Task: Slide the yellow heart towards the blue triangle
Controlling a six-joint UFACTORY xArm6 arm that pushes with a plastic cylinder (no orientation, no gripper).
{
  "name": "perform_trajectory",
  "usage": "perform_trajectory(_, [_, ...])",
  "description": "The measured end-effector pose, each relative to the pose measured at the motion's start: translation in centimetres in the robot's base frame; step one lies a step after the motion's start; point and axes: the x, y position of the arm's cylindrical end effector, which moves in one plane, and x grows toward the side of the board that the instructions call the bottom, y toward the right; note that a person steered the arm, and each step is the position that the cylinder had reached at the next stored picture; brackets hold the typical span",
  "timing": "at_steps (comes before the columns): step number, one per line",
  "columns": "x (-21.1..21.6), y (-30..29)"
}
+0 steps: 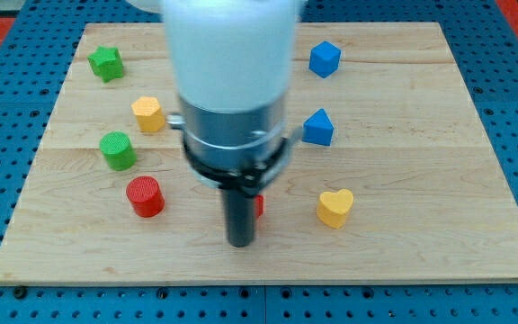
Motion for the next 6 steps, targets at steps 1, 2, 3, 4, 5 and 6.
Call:
perform_trajectory(1, [3.5,6.4])
perform_trajectory(2, [1.3,11.5])
perform_trajectory(3, [-0.9,12.0])
perform_trajectory(4, [-3.5,11.9])
perform_trajectory(5, [-4.1,11.8])
perform_trajectory(6, [1.6,10.2])
